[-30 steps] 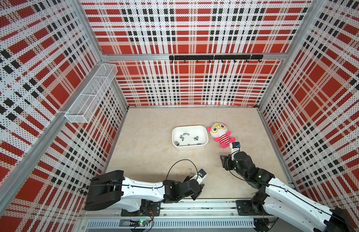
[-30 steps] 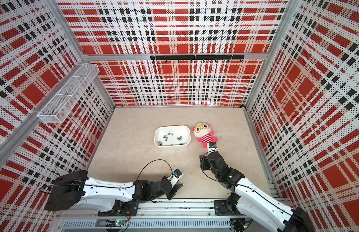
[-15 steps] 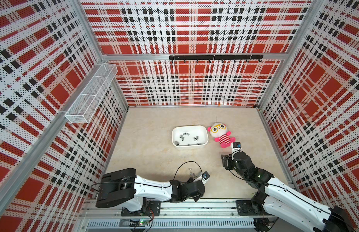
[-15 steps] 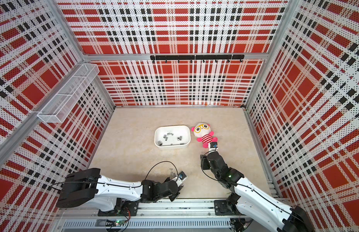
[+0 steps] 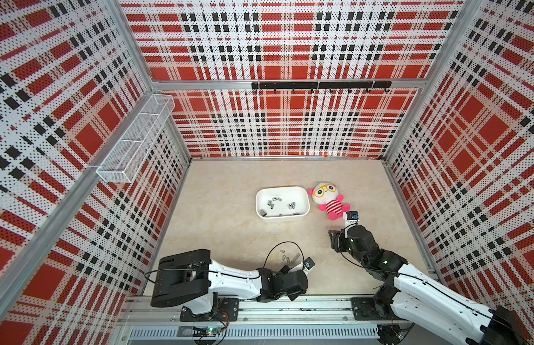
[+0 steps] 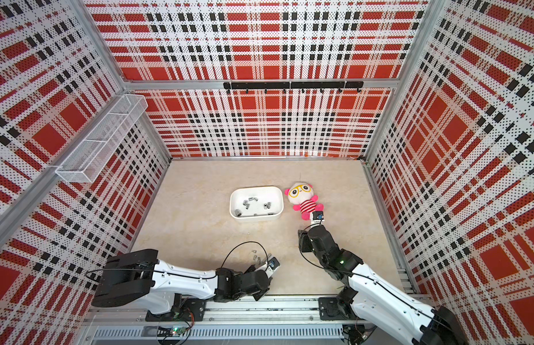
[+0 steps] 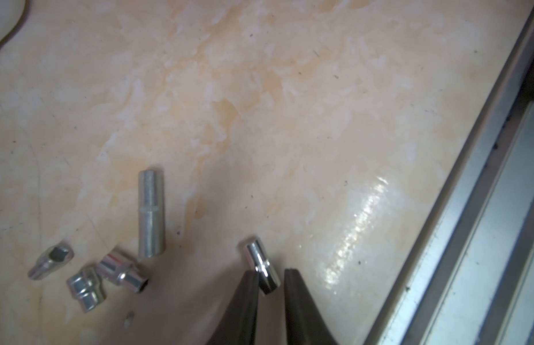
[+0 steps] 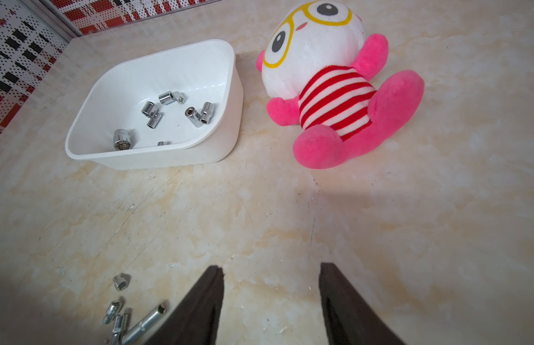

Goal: Put the socket on the desktop into the storage box
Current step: Pick up the socket head from the center of the board.

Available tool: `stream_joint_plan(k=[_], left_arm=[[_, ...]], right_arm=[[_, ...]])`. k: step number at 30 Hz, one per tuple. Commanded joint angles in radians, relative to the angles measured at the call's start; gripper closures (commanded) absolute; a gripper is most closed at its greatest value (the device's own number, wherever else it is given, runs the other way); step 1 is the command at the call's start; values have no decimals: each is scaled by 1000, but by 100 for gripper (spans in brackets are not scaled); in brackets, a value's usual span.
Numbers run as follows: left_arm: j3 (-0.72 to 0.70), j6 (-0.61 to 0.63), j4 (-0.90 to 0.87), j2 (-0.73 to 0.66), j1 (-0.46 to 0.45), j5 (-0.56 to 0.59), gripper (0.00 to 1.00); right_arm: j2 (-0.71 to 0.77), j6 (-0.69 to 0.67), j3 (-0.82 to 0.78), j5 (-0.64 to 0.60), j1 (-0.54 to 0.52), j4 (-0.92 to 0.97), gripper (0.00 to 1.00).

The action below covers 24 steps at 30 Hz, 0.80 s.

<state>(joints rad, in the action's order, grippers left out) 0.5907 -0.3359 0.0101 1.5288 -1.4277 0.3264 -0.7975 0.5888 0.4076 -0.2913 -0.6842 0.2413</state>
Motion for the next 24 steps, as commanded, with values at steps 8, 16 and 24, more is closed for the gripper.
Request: stream_joint_plan(k=[8,16,24], left_arm=[[49,-3,-30,77,-4,52,78],[69,-15,-48,109,-4,85,74],[64,-28,-47,93,6,113,67]], right_arm=[[3,-3,-8,11,-3,-14,42],[12,-4,-11,17,-3,-16,42],[12,-6,-10,21,-3,-16,42]])
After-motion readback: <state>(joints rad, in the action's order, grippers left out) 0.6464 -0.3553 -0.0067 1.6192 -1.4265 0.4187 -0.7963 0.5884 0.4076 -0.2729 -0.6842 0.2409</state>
